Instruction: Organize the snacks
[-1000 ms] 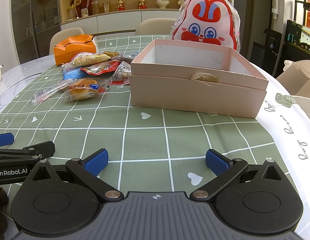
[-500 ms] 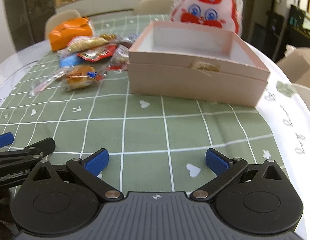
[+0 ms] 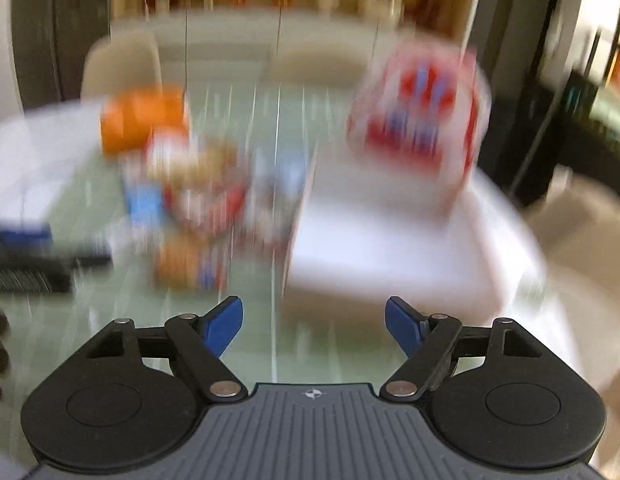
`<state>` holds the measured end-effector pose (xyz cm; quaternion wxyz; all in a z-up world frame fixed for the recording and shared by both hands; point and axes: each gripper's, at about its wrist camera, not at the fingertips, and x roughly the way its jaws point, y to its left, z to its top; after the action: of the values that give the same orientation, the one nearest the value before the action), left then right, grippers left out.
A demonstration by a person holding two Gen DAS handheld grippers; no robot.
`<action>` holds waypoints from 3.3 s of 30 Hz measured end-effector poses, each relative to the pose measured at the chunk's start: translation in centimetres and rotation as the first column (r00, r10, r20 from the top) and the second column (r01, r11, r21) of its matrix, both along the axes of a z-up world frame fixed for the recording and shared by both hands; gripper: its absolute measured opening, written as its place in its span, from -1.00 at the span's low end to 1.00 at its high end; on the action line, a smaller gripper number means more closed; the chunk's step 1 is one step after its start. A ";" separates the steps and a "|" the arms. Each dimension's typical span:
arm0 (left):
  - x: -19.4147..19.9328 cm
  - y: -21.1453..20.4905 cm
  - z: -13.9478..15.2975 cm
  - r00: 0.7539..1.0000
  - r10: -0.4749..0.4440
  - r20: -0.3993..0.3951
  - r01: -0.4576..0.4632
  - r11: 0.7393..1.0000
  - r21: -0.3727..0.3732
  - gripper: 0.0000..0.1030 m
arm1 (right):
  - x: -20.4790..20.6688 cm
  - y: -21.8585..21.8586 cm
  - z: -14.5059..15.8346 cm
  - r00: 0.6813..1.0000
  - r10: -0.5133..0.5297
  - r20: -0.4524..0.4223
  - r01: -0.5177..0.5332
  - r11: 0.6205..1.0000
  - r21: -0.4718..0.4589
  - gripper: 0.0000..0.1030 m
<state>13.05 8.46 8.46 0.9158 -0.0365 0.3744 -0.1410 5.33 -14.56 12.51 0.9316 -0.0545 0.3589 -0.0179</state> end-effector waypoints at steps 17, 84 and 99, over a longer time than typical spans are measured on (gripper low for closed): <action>5.2 -3.4 -1.8 0.987 -0.128 -0.094 0.149 0.952 0.268 0.99 | 10.6 -5.5 4.6 0.918 0.386 0.092 -0.397 0.883 0.252 0.56; -13.2 -2.6 -6.2 0.988 -0.128 -0.091 0.140 0.979 0.147 -0.70 | 1.9 4.7 -9.8 0.937 0.293 -0.189 -0.279 0.956 0.097 0.38; -13.7 -9.4 -6.3 0.992 -0.003 -0.125 0.011 0.998 0.062 -0.69 | -3.6 -9.8 -8.0 0.902 0.381 -0.201 -0.355 0.922 0.154 0.43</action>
<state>-0.67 -0.98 2.14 0.8907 -0.0150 0.4353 -0.1299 1.70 -24.36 4.55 0.8725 -0.0700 0.4466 0.1854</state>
